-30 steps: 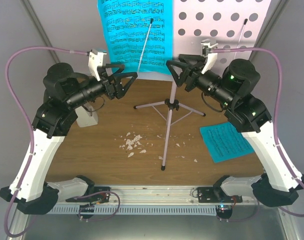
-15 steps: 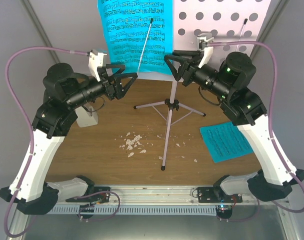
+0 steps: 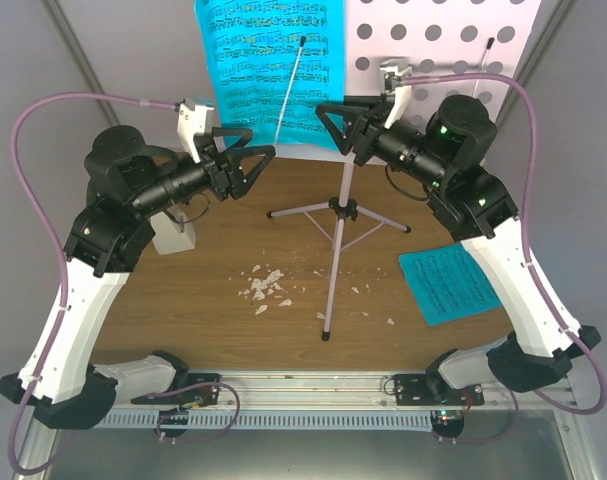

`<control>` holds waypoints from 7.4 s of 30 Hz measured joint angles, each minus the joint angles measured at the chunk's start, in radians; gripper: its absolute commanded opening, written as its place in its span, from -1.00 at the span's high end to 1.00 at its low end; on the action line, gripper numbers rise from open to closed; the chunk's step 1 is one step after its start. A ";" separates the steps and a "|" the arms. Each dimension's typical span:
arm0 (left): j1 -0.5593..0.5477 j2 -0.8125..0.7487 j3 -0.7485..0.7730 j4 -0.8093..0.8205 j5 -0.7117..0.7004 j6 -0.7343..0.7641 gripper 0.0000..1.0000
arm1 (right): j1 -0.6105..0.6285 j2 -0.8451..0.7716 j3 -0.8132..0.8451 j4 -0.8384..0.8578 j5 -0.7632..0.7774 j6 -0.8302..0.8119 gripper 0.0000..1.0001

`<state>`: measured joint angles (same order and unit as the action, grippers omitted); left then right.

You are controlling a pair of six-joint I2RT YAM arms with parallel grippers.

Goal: Pack up the instrument practice props

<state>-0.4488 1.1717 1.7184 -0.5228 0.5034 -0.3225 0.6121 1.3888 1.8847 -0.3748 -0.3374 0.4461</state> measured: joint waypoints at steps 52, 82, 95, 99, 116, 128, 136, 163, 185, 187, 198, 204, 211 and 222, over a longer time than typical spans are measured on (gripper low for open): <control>-0.153 0.201 0.156 0.184 -0.203 0.003 0.05 | -0.001 -0.003 -0.007 0.040 0.074 -0.023 0.99; -0.153 0.222 0.100 0.261 -0.206 0.068 1.00 | -0.001 -0.018 -0.031 0.050 0.078 -0.030 0.99; -0.153 0.171 -0.018 0.400 -0.233 0.090 1.00 | -0.001 -0.193 -0.224 0.182 0.208 0.000 0.99; -0.153 0.156 -0.044 0.427 -0.243 0.088 1.00 | -0.002 -0.319 -0.312 0.254 0.311 0.013 0.99; -0.153 0.130 -0.116 0.527 -0.244 0.087 0.93 | -0.003 -0.596 -0.430 0.368 0.605 -0.016 0.99; -0.151 0.111 -0.118 0.502 -0.233 0.080 -0.41 | -0.005 -0.589 -0.374 0.144 0.182 -0.047 0.99; -0.150 -0.029 -0.229 0.457 -0.221 0.072 -0.96 | -0.005 -0.677 -0.662 0.048 -0.091 -0.025 0.99; -0.142 -0.469 -0.795 0.289 -0.756 0.291 -0.98 | -0.237 -0.657 -1.099 -0.276 0.311 0.205 0.99; -0.140 -0.538 -0.993 0.357 -0.824 0.456 -0.98 | -0.987 -0.615 -1.287 0.152 -0.160 0.500 0.99; -0.139 -0.545 -1.007 0.371 -0.827 0.456 -0.98 | -0.999 -0.637 -1.341 0.212 -0.188 0.581 0.99; -0.139 -0.569 -1.046 0.385 -0.826 0.450 -0.98 | -1.019 -0.716 -1.446 0.327 -0.187 0.811 0.99; -0.139 -0.584 -1.046 0.385 -0.826 0.445 -0.98 | -1.021 -0.753 -1.485 0.348 -0.149 0.837 0.99; -0.139 -0.594 -1.049 0.385 -0.826 0.443 -0.98 | -1.023 -0.719 -1.493 0.418 -0.128 0.764 0.99; -0.139 -0.594 -1.049 0.385 -0.826 0.443 -0.98 | -1.027 -0.818 -1.599 0.505 -0.109 0.716 0.99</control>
<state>-0.5880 0.5777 0.6689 -0.1383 -0.3229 0.1200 -0.4145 0.5713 0.2859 0.1307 -0.4465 1.1625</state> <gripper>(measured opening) 0.990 0.016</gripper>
